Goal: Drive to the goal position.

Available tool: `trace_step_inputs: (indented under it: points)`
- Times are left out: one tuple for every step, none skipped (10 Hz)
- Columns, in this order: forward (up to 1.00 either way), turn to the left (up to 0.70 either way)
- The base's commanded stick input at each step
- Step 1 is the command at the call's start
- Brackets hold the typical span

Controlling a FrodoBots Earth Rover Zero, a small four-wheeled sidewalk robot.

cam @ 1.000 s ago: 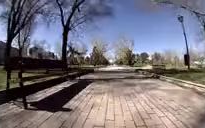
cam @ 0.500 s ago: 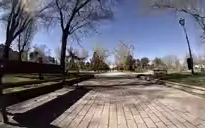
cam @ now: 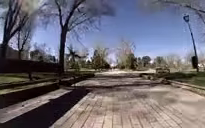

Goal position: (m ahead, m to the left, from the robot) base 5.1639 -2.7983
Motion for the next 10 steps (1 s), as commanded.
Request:
trace_step_inputs:
  points:
    - [0.85, 0.0]
    - [0.85, 0.0]
    - [0.85, 0.0]
    - [0.85, 0.0]
    - [0.85, 0.0]
    - [0.85, 0.0]
    - [0.85, 0.0]
    - [0.85, 0.0]
    - [0.85, 0.0]
    - [0.85, 0.0]
